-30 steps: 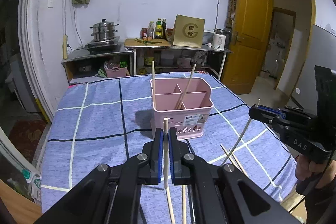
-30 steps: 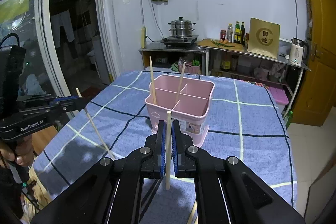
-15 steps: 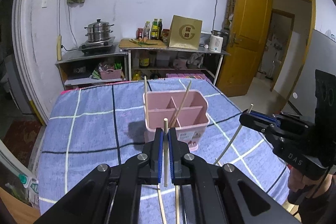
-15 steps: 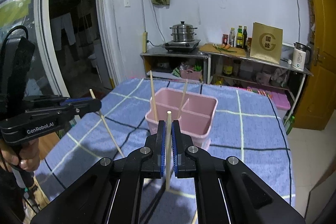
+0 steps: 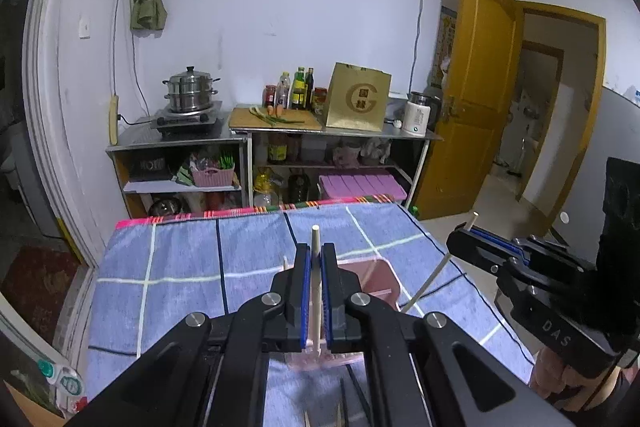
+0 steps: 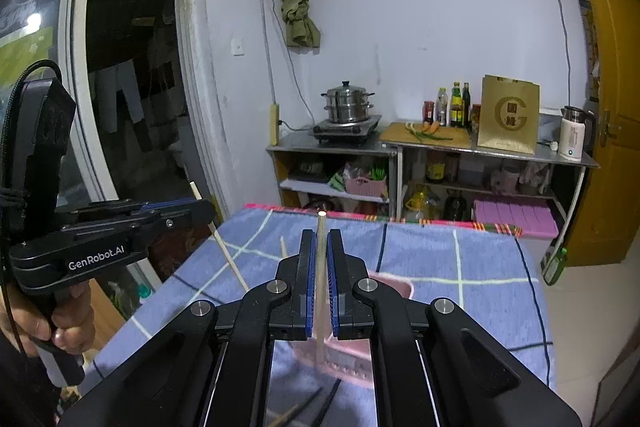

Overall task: Organize utensils
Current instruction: 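Lift the left tool's chopstick over the basket while the right tool carries its own, then lower the left tool's chopstick into the basket and open while the right tool releases its own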

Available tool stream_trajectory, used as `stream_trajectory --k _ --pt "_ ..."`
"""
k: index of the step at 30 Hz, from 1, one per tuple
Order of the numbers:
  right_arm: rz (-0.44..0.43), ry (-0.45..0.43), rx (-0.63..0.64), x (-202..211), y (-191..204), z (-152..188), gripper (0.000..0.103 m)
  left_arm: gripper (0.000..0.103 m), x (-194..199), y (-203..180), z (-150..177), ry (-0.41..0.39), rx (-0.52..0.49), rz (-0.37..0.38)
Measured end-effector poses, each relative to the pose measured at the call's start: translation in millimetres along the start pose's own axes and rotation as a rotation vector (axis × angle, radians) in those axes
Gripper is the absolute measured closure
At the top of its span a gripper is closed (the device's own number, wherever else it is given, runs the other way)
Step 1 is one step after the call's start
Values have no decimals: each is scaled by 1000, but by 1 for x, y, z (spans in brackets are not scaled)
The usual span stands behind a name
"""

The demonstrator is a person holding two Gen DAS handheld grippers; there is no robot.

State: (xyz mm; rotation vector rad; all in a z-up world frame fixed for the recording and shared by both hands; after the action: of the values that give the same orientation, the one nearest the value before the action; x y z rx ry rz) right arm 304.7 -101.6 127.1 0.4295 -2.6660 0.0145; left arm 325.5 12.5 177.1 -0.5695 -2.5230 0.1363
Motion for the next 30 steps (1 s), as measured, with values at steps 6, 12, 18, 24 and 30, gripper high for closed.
stream_trajectory --k 6,12,18,24,30 --pt "7 -16 -15 -16 -5 -11 97 98 -15 15 -11 -9 16 3" --pt "-9 -21 -23 -30 -3 -18 97 98 -35 26 -13 -8 30 8" --pt "-12 20 -25 -51 -1 -2 97 98 -58 33 0 20 41 18" --pt "-17 71 -36 -68 -5 18 97 98 -77 43 20 58 53 15" --pt "-15 114 -39 -80 -7 34 97 98 -88 49 35 80 69 10"
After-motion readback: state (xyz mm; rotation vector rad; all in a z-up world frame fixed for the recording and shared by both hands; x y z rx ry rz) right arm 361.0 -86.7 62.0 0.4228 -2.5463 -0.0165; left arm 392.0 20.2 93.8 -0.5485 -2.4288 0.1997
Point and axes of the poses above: each gripper's, at about its wrist camera, not at the fingertips, and x roughly against the way its jaws point, y to its left, z to its underside, the point moved 7 cm from there along -x, roughly the way its jaws point, and after that the axes turned 10 degrees about z, right-handed, at the moved point
